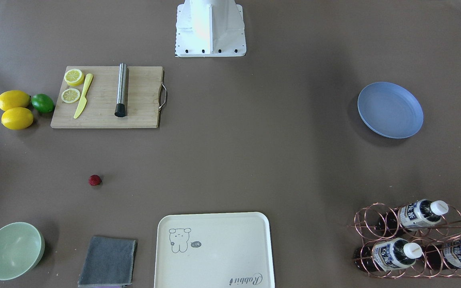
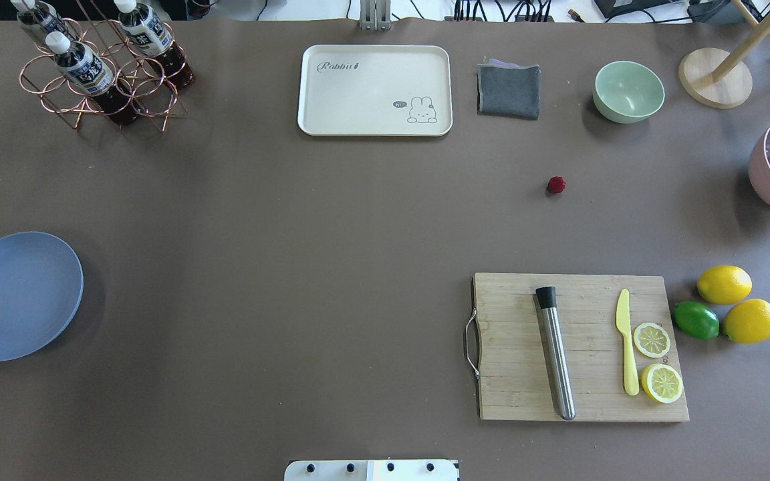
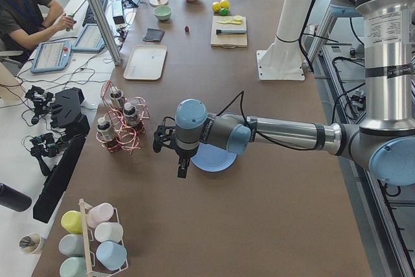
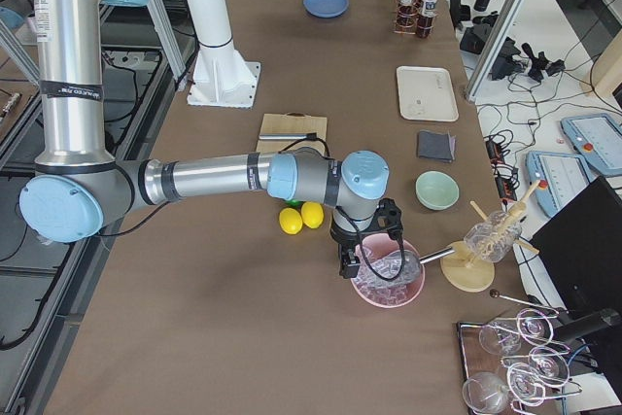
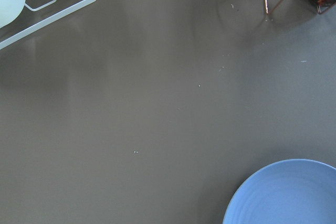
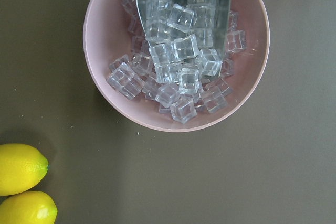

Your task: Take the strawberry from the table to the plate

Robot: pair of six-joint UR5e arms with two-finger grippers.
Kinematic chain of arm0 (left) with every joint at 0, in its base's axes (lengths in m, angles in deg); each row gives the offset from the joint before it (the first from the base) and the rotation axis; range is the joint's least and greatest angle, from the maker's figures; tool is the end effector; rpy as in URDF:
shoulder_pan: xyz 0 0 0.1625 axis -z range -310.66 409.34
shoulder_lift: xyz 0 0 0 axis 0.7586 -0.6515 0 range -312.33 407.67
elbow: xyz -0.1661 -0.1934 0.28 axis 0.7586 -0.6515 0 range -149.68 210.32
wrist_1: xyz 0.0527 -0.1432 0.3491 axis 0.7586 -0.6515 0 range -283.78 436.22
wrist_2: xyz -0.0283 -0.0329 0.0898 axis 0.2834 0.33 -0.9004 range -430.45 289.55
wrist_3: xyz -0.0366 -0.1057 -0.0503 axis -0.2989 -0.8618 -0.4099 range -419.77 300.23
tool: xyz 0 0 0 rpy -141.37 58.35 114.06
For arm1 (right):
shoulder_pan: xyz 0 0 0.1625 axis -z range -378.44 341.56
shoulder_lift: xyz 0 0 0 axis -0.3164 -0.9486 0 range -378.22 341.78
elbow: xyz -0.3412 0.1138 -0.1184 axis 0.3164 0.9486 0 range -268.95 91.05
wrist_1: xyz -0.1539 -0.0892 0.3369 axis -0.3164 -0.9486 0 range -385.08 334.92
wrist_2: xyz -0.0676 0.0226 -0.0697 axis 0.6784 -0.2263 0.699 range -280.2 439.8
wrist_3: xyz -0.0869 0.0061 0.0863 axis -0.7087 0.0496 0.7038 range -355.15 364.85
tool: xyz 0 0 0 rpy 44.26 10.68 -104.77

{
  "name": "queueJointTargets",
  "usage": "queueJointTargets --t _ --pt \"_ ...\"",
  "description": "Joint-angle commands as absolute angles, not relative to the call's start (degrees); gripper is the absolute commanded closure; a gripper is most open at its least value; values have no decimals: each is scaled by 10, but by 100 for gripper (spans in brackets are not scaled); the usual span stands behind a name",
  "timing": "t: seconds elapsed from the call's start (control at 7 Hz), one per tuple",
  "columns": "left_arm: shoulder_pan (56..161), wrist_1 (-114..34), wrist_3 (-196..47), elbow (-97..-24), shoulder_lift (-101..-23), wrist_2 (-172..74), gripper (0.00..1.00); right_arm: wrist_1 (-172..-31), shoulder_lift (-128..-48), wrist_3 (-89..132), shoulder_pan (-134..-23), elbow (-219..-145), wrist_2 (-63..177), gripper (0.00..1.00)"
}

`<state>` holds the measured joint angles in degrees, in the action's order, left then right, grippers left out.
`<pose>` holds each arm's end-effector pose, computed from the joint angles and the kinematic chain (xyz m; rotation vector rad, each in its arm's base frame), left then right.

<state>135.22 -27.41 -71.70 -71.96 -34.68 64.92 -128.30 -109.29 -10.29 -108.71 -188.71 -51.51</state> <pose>-0.0152 -0.4293 0.5597 0.1893 0.8188 -0.0020 0.0543 -0.4376 0.5869 0.0216 -0.7256 -0.2196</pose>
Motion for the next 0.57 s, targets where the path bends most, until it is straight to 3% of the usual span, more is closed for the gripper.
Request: queueJointTargets --t 0.0,0.43 --pt "1352 -275 -716 -720 -346 651 2 -1282 -1094 -104 -1087 -1888 -515 0" --pt "1313 -289 -764 -715 -355 647 3 -1281 -1094 -104 -1086 -1891 -515 0"
